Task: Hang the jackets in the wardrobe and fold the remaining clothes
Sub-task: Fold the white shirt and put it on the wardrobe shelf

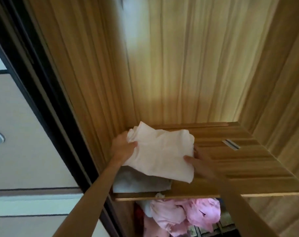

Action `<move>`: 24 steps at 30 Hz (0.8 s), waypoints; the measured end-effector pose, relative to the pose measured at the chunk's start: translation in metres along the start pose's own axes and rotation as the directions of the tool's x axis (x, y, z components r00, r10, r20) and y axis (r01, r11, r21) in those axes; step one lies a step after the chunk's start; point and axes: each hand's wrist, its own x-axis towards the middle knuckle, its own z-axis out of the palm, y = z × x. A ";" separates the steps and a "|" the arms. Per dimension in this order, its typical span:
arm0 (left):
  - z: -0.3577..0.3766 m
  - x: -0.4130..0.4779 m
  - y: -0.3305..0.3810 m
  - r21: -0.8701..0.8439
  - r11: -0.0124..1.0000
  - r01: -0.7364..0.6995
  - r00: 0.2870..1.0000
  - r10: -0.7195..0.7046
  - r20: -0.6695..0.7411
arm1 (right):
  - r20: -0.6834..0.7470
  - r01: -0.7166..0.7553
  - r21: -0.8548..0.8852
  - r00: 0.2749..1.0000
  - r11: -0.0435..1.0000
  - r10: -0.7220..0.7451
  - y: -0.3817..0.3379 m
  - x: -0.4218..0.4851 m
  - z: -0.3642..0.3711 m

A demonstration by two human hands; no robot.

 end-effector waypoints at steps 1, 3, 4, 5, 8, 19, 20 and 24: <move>-0.003 0.004 -0.010 0.027 0.999 0.029 0.999 -0.028 -0.039 | 0.025 0.002 -0.037 1.000 0.999 -0.001 -0.001 0.012 0.013; -0.003 0.011 -0.032 0.123 0.991 0.062 0.997 -0.055 -0.059 | 0.077 -0.032 -0.147 0.996 0.989 0.043 0.002 0.032 0.037; 0.001 0.012 -0.043 0.249 0.967 0.057 0.997 -0.045 -0.055 | 0.098 -0.039 -0.246 0.993 0.968 0.065 0.009 0.039 0.047; 0.006 0.011 -0.054 0.405 0.913 0.037 0.998 -0.014 -0.060 | 0.119 -0.025 -0.378 0.990 0.925 0.075 0.018 0.045 0.057; 0.029 0.001 -0.089 0.656 0.749 -0.094 0.985 0.167 -0.050 | 0.067 0.024 -0.765 0.997 0.643 0.043 0.045 0.052 0.078; 0.070 -0.007 -0.147 0.712 0.649 -0.267 0.963 0.158 0.217 | 0.312 0.372 -0.900 0.914 0.226 -0.259 0.086 0.092 0.102; 0.070 -0.004 -0.145 0.712 0.656 -0.250 0.967 0.139 0.211 | 0.279 0.330 -0.912 0.935 0.243 -0.219 0.085 0.098 0.100; 0.069 -0.001 -0.139 0.708 0.675 -0.207 0.974 0.071 0.217 | 0.209 0.244 -0.929 0.966 0.277 -0.150 0.074 0.105 0.100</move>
